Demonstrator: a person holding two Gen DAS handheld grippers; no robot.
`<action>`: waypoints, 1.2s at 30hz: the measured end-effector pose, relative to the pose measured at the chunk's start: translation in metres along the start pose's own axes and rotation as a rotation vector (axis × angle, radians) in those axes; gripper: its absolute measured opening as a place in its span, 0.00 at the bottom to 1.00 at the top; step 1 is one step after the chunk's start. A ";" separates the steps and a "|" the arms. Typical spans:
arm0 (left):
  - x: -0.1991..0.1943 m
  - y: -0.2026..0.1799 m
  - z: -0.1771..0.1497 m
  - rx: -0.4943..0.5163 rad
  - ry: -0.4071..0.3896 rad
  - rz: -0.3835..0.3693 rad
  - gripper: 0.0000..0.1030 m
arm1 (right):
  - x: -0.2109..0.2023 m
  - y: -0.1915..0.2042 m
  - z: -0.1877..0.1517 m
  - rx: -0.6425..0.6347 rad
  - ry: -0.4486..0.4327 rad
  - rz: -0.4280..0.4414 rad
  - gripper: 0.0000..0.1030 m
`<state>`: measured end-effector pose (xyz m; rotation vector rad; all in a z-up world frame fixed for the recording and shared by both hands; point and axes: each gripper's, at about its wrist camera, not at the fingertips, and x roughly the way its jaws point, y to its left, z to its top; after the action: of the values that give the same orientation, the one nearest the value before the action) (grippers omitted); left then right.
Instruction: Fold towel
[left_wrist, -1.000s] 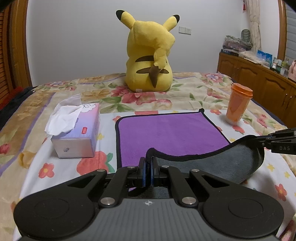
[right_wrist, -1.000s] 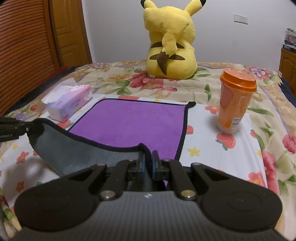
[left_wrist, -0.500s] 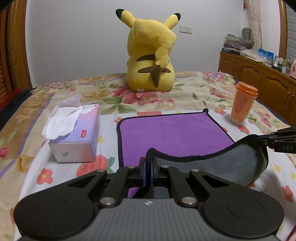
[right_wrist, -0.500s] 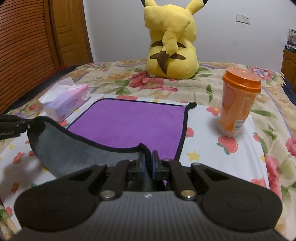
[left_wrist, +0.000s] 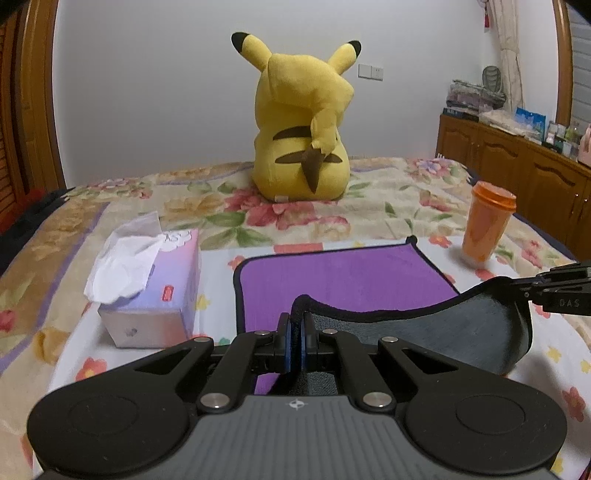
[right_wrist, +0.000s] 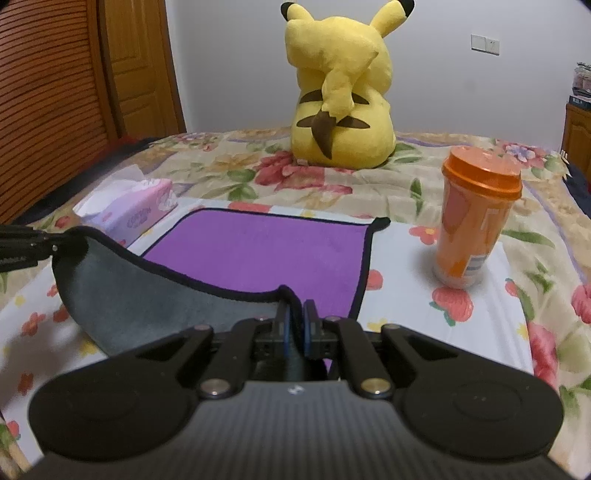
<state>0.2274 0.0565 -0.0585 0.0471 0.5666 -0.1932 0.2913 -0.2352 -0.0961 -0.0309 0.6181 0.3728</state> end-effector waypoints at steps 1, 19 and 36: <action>0.000 0.000 0.001 0.000 -0.004 -0.001 0.08 | 0.000 0.000 0.001 -0.002 -0.003 -0.001 0.08; 0.018 0.004 0.009 0.020 -0.019 0.014 0.08 | 0.011 -0.006 0.010 -0.029 -0.029 -0.010 0.08; 0.034 0.011 0.024 0.019 -0.045 0.024 0.08 | 0.027 -0.012 0.023 -0.053 -0.052 -0.014 0.08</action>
<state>0.2702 0.0591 -0.0571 0.0675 0.5193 -0.1759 0.3287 -0.2337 -0.0935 -0.0763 0.5568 0.3754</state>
